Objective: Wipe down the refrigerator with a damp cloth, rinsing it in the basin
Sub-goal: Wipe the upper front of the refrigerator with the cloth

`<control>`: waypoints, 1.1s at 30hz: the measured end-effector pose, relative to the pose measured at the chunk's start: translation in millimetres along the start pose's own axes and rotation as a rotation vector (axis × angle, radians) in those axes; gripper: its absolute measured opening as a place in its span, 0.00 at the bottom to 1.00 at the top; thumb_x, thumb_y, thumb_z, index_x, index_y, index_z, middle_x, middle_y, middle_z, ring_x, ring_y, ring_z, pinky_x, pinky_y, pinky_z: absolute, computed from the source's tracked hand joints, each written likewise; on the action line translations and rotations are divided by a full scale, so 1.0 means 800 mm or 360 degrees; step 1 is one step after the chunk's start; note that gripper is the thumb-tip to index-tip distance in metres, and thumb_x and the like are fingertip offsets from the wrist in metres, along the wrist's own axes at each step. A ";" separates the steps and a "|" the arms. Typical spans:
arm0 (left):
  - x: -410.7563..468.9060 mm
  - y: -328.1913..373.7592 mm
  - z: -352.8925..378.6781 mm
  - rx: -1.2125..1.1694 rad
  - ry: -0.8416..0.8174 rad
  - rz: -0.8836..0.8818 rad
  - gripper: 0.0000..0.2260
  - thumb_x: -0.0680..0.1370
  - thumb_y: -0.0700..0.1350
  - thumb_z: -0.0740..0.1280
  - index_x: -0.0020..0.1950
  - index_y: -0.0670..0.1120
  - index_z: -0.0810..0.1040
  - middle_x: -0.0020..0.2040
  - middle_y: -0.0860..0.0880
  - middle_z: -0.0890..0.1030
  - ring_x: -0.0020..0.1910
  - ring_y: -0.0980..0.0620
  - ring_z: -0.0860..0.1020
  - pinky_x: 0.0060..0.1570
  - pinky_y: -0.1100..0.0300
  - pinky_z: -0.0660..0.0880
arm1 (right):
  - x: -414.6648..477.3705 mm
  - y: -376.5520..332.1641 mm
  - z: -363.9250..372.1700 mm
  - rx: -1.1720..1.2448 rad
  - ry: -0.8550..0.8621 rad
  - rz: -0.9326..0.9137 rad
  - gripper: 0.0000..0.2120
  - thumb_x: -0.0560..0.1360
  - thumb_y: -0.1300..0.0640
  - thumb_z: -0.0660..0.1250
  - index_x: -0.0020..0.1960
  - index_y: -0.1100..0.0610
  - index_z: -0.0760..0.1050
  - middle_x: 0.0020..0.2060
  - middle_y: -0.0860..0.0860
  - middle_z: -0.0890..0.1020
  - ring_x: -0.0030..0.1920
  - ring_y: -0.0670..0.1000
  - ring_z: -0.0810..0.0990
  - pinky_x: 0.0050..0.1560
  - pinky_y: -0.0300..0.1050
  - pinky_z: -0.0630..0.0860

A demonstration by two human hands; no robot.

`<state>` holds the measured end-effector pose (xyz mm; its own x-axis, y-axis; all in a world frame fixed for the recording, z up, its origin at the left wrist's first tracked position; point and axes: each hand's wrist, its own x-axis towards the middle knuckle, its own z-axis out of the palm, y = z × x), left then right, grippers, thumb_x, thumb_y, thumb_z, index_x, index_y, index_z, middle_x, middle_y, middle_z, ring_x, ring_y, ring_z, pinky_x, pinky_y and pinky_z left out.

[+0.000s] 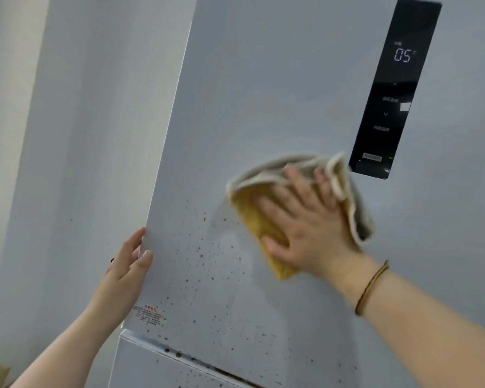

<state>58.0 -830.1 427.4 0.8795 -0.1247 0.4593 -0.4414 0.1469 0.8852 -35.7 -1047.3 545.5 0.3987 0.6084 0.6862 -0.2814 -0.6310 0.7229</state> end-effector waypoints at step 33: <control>0.008 -0.003 -0.020 -0.0511 -0.0180 -0.0194 0.13 0.71 0.61 0.59 0.52 0.59 0.74 0.56 0.60 0.76 0.61 0.59 0.71 0.62 0.56 0.64 | 0.049 -0.134 0.038 0.0378 -0.0071 -0.0331 0.23 0.63 0.50 0.56 0.52 0.56 0.81 0.54 0.54 0.81 0.65 0.62 0.70 0.68 0.59 0.51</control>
<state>67.7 -815.7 426.9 0.8892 -0.2652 0.3728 -0.2401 0.4230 0.8737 36.4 -970.7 492.7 0.4657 0.7179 0.5175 0.0197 -0.5930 0.8050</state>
